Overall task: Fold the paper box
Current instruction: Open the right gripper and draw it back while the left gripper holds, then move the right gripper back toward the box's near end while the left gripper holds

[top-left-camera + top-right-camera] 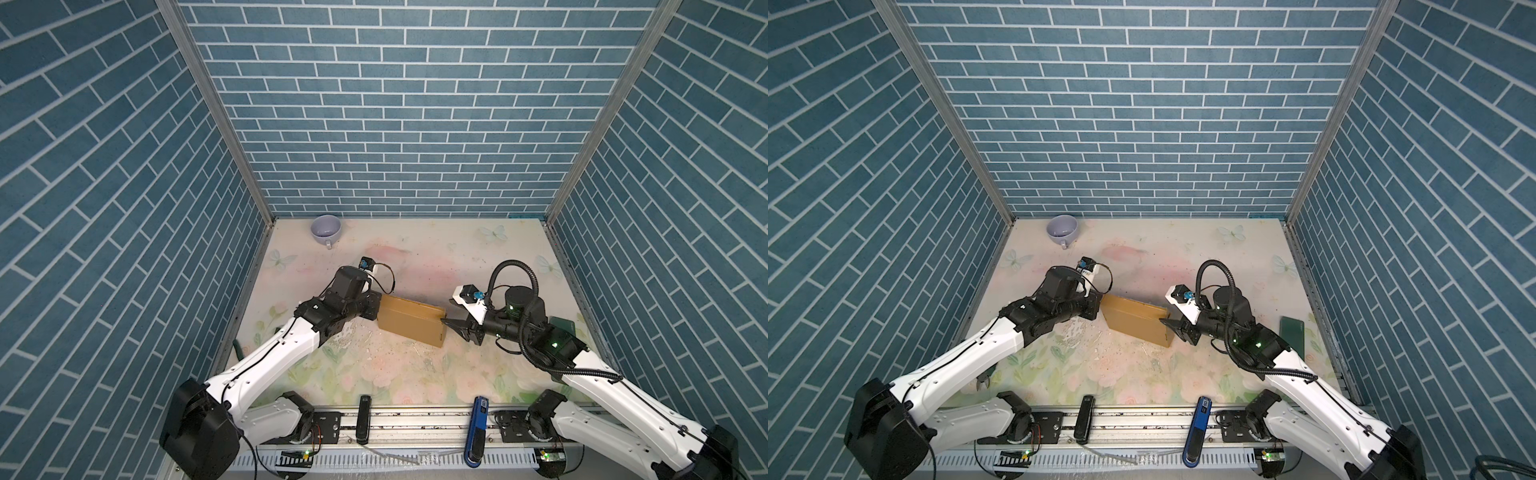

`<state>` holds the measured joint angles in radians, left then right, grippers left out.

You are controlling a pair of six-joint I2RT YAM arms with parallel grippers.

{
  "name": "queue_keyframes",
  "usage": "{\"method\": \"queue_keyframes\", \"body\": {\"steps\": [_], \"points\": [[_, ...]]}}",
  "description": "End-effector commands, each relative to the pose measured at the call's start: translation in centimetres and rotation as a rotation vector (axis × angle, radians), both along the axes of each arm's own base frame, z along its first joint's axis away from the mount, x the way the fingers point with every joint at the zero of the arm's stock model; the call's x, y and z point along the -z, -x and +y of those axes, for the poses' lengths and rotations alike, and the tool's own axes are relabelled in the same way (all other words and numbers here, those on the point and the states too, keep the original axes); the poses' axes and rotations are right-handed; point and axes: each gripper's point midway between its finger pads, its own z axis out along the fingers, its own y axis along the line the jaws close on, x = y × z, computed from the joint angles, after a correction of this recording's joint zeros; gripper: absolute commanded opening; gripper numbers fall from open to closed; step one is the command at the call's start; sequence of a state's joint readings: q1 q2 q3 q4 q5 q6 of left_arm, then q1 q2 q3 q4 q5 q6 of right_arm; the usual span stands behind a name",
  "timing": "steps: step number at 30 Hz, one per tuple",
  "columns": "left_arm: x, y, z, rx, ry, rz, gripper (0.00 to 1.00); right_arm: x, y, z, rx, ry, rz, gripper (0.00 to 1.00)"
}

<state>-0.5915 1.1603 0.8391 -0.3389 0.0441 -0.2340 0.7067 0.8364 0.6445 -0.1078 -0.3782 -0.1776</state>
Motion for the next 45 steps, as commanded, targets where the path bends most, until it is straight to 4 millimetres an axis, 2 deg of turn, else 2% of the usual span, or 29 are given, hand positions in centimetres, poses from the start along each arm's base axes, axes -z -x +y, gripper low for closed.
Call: {"method": "queue_keyframes", "body": {"steps": [1, 7, 15, 26, 45], "points": [[3.3, 2.0, 1.0, 0.005, -0.092, 0.131, 0.00, -1.4, -0.9, -1.2, 0.096, -0.006, -0.014, 0.57], [3.4, 2.1, 0.9, 0.007, -0.094, 0.135, 0.00, 0.1, -1.6, -2.5, 0.177, 0.045, -0.011, 0.55], [3.3, 2.1, 0.6, 0.013, -0.096, 0.134, 0.00, 1.6, -2.1, -3.2, 0.220, 0.096, 0.006, 0.55], [3.4, 2.1, 0.5, 0.013, -0.098, 0.135, 0.00, 3.4, -2.1, -2.8, 0.209, 0.139, 0.068, 0.54], [3.5, 2.2, 0.3, 0.016, -0.100, 0.137, 0.00, 4.3, -2.0, -2.0, 0.180, 0.153, 0.093, 0.54]]}}
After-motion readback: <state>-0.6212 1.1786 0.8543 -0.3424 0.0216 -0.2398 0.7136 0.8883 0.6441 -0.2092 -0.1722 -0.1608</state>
